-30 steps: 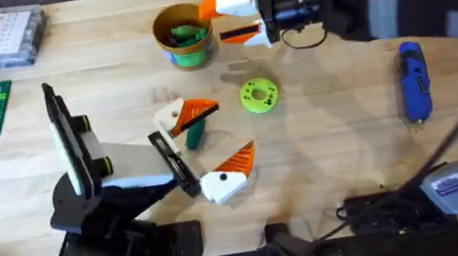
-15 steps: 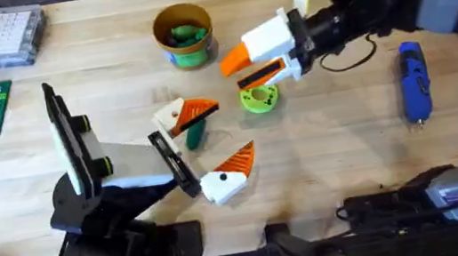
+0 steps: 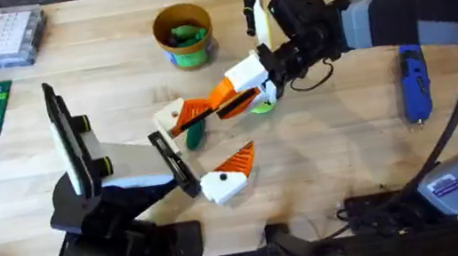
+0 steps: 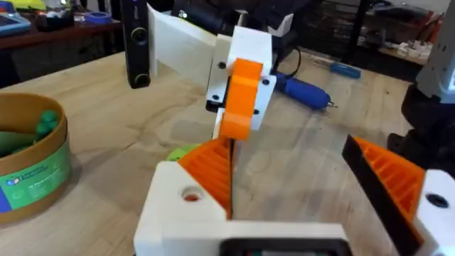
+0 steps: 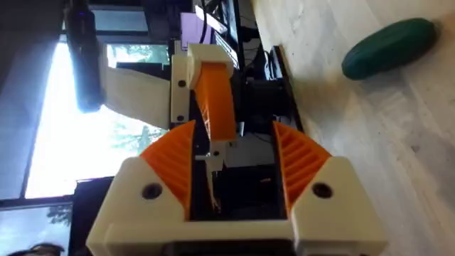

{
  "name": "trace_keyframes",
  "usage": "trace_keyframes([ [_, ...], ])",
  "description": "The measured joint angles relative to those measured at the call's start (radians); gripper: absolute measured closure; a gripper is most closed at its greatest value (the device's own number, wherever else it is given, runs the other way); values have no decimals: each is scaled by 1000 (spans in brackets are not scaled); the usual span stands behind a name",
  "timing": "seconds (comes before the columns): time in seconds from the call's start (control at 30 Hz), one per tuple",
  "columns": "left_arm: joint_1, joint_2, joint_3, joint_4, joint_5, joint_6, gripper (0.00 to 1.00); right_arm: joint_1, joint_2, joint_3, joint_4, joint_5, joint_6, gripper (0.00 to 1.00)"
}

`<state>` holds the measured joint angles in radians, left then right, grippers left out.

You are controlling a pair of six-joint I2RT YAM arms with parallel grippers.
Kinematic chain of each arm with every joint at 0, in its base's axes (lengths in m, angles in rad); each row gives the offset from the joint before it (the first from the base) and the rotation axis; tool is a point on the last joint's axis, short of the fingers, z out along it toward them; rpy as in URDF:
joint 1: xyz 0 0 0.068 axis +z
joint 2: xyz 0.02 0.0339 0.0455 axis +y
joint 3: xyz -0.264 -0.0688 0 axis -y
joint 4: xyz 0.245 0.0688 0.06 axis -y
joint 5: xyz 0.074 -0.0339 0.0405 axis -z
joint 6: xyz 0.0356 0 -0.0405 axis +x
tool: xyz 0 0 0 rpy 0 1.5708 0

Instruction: Pick up the gripper from the table and insert it into the empty holder that is missing its gripper. Then pick up a screw, insert it into the mounting hole, and use the screwdriver to tighten it. Finally, clean up the table by picking up the vegetable and placing it into the bucket.

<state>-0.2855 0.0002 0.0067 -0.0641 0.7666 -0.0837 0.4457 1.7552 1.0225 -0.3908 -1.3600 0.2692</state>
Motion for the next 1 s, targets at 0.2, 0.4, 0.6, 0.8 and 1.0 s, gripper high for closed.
trace_keyframes([
  [0.2, 0, 0, 0, 0, 0, 0, 13, 12, 0, 0, 60, -19, 35, 674],
  [0.4, 0, 0, 0, -1, 0, -3, 13, 12, -1, 0, 70, -48, 58, 981],
  [0.6, 0, 0, 0, -1, 0, -3, 13, 12, -1, 0, 76, -52, 67, 992],
  [0.8, 0, 0, 0, 0, -7, 0, 13, 20, -1, -1, 172, -44, 133, 993],
  [1.0, 4, 0, 0, 1, -33, 1, 14, 32, -1, -3, 255, -27, 222, 993],
])
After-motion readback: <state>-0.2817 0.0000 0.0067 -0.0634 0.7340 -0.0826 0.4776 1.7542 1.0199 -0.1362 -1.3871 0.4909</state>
